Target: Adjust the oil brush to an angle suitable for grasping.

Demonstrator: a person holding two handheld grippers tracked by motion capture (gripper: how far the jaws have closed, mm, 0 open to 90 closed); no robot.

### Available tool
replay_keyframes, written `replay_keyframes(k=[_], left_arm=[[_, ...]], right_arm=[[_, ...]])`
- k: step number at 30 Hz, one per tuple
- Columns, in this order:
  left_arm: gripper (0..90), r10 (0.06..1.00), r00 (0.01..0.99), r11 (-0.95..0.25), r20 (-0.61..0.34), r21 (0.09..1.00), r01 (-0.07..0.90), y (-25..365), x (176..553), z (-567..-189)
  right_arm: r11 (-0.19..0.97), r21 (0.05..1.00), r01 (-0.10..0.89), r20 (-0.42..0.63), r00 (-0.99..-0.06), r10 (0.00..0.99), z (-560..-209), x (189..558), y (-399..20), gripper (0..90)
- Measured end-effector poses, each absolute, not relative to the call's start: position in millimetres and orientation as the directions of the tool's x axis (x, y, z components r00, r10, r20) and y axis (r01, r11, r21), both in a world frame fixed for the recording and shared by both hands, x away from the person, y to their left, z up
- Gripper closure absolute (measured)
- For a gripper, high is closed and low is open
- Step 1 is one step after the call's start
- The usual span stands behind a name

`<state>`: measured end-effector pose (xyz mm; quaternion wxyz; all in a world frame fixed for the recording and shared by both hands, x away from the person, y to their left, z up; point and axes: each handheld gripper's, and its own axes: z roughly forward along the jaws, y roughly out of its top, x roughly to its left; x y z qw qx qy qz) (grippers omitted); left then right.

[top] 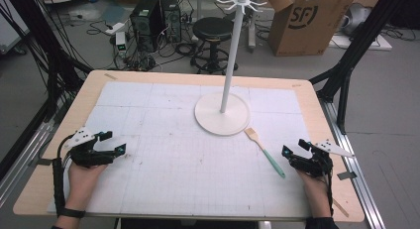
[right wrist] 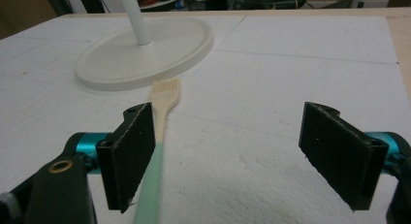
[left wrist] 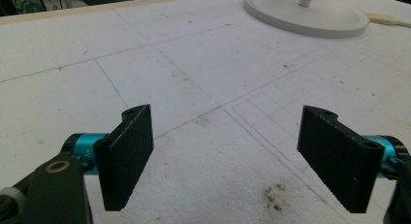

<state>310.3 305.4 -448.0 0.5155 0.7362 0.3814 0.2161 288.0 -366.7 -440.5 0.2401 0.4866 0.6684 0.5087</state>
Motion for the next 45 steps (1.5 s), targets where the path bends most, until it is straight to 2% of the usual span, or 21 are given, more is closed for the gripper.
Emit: replay_keyframes(k=[12,19,25,30,37,41,45], left_arm=[[18.3,0.786,0.614,-0.182,-0.070,0.923,0.339,304.5,310.0,-448.0],[18.2,0.786,0.615,-0.187,-0.065,0.923,0.337,303.9,310.0,-448.0],[18.3,0.786,0.615,-0.192,-0.061,0.922,0.337,303.6,309.9,-447.9],[18.3,0.787,0.614,-0.193,-0.061,0.921,0.338,303.4,310.0,-448.0],[18.3,0.787,0.614,-0.196,-0.057,0.921,0.337,303.2,309.9,-448.0],[18.4,0.788,0.614,-0.196,-0.056,0.921,0.336,302.9,309.8,-448.0],[18.5,0.788,0.614,-0.199,-0.053,0.921,0.335,302.7,309.8,-448.0]], right_arm=[[0.143,0.882,0.449,0.098,-0.471,0.877,-436.2,300.9,-330.6,24.7],[0.184,0.848,0.497,0.081,-0.464,0.882,-438.1,311.6,-314.4,30.0],[0.210,0.822,0.529,0.080,-0.473,0.878,-443.0,317.8,-309.9,40.0],[0.237,0.805,0.544,0.072,-0.486,0.871,-443.6,321.8,-304.1,45.0],[0.310,0.773,0.554,0.020,-0.509,0.861,-445.2,328.0,-289.9,53.7],[0.351,0.747,0.565,-0.009,-0.519,0.854,-446.9,329.4,-285.2,60.7],[0.354,0.743,0.567,0.006,-0.535,0.845,-446.3,329.5,-284.5,70.3]])
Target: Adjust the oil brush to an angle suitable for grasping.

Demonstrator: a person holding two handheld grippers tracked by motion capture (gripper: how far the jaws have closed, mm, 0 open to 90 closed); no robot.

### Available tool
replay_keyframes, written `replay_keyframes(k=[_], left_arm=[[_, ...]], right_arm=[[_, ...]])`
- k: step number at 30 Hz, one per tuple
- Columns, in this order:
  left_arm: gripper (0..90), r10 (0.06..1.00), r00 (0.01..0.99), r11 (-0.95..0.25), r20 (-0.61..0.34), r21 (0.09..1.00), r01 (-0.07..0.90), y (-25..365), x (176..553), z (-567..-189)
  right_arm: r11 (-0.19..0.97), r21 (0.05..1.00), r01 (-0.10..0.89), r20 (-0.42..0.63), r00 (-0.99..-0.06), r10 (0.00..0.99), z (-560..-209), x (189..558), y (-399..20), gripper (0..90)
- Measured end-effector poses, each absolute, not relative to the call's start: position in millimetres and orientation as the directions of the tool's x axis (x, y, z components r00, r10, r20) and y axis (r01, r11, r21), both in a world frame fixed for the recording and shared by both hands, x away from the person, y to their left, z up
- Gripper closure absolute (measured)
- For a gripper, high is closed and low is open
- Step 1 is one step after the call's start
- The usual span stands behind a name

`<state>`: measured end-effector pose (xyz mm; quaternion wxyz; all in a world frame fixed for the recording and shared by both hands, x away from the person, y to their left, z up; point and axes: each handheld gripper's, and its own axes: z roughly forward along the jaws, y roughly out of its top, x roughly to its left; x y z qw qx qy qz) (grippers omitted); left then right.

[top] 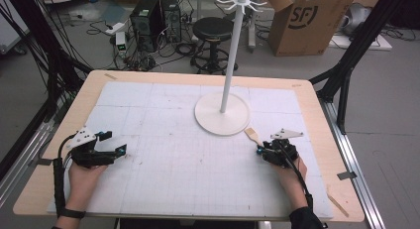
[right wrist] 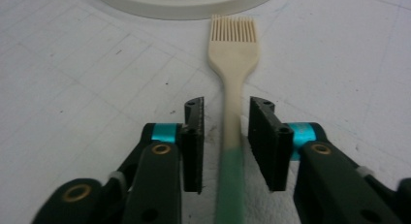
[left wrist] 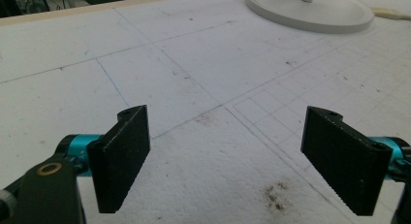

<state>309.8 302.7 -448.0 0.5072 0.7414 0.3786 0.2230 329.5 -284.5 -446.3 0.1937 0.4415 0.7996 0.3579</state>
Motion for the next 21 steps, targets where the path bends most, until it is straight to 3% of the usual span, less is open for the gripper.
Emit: replay_keyframes(k=[5,21], left_arm=[[18.6,0.789,0.613,-0.200,-0.051,0.921,0.335,302.5,309.6,-448.0],[19.1,0.789,0.612,-0.203,-0.048,0.920,0.335,301.8,309.6,-448.0]], right_arm=[[0.347,0.737,0.581,0.027,-0.537,0.843,-445.3,329.5,-284.5,81.0],[0.288,0.770,0.570,0.108,-0.561,0.821,-436.3,324.3,-295.7,82.0]])
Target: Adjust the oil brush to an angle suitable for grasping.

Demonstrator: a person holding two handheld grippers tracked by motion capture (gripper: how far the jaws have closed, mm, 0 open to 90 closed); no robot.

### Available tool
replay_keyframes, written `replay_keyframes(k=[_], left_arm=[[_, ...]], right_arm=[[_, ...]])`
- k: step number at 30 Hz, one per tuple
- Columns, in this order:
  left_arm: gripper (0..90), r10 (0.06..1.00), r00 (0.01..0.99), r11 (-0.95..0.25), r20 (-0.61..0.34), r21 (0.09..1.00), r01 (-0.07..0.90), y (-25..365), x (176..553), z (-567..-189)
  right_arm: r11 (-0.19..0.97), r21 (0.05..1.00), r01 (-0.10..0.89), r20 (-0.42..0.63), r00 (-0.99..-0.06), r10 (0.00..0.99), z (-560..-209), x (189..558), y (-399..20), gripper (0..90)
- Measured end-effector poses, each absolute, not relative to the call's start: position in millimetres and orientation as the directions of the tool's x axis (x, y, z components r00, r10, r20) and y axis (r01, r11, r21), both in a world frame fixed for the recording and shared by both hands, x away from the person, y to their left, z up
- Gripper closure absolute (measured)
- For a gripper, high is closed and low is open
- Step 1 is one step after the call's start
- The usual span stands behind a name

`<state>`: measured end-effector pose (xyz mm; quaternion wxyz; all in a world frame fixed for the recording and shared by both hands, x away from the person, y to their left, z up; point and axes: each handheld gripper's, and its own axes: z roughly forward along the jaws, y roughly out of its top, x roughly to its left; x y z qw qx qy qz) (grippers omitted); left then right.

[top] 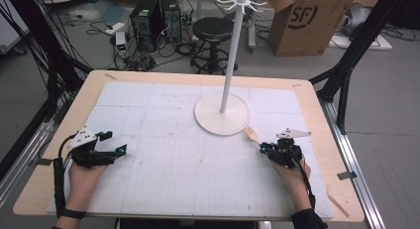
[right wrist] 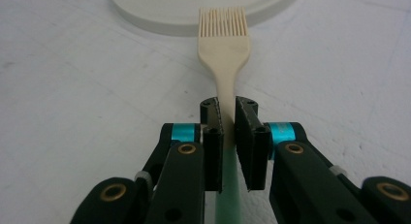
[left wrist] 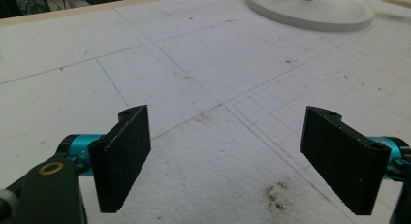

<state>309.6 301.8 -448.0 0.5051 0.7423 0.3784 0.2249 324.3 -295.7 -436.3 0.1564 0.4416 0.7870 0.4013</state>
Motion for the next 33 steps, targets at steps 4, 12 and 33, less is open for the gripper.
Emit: replay_keyframes(k=[4,12,33], left_arm=[[19.1,0.790,0.612,-0.203,-0.048,0.920,0.334,301.8,309.5,-448.0],[19.0,0.790,0.612,-0.203,-0.048,0.920,0.335,302.0,309.6,-448.0],[18.5,0.785,0.617,-0.201,-0.047,0.924,0.326,302.5,308.8,-447.8]], right_arm=[[0.311,0.791,0.527,0.100,-0.612,0.784,-428.7,321.1,-291.0,82.0],[0.370,0.809,0.456,0.079,-0.709,0.701,-413.0,324.8,-264.0,82.0],[0.590,0.776,0.222,0.049,-0.955,0.294,-404.3,363.4,-109.7,82.1]])
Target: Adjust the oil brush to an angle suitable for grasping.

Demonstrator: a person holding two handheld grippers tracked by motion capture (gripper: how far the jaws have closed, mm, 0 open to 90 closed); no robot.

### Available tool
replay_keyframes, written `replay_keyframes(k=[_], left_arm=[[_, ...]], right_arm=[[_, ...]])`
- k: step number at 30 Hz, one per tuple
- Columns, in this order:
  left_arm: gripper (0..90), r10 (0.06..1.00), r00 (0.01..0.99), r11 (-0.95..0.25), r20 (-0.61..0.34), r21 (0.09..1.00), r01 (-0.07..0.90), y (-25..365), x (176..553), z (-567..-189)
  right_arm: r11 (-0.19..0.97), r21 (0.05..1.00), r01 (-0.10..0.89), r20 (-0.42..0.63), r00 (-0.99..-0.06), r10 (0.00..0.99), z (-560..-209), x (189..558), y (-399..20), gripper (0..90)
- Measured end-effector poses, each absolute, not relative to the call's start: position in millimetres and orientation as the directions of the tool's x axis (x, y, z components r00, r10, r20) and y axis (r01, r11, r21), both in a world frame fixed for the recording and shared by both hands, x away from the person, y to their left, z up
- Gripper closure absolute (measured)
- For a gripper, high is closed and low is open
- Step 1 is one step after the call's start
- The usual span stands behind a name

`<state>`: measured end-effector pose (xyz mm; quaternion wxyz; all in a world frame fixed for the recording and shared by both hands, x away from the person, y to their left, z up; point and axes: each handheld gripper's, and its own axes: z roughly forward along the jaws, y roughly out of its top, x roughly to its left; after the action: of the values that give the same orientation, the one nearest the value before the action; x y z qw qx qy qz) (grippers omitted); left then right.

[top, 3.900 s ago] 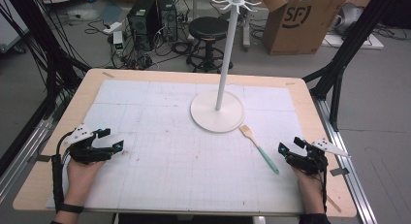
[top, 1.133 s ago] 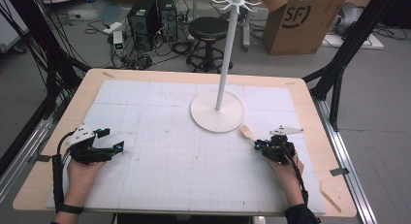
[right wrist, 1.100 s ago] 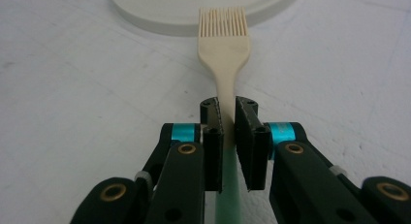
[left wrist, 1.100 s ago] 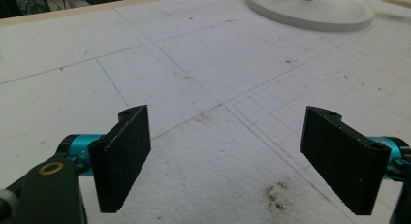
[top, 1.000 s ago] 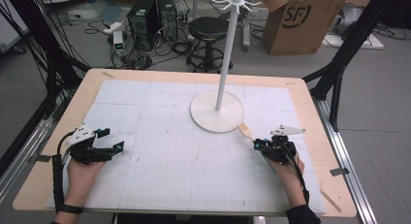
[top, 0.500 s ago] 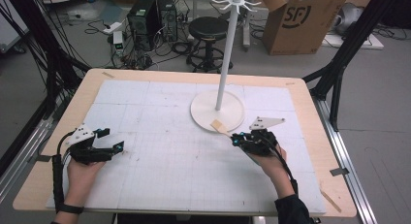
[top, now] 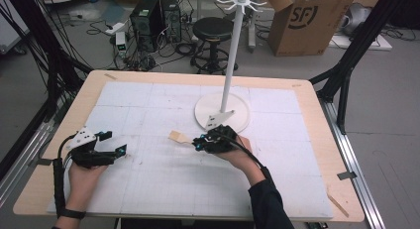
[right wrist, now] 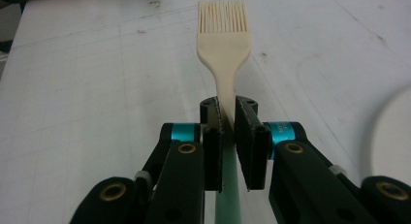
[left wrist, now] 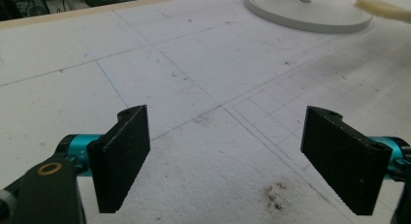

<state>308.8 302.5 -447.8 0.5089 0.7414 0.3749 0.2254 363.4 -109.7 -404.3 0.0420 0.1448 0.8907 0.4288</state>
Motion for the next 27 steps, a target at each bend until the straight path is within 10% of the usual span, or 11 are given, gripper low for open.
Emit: replay_keyframes(k=[27], left_arm=[[18.6,0.788,0.614,-0.195,-0.040,0.930,0.311,303.1,307.0,-447.7]], right_arm=[[0.732,0.678,0.065,0.008,-0.997,0.081,-434.9,362.3,1.4,70.7]])
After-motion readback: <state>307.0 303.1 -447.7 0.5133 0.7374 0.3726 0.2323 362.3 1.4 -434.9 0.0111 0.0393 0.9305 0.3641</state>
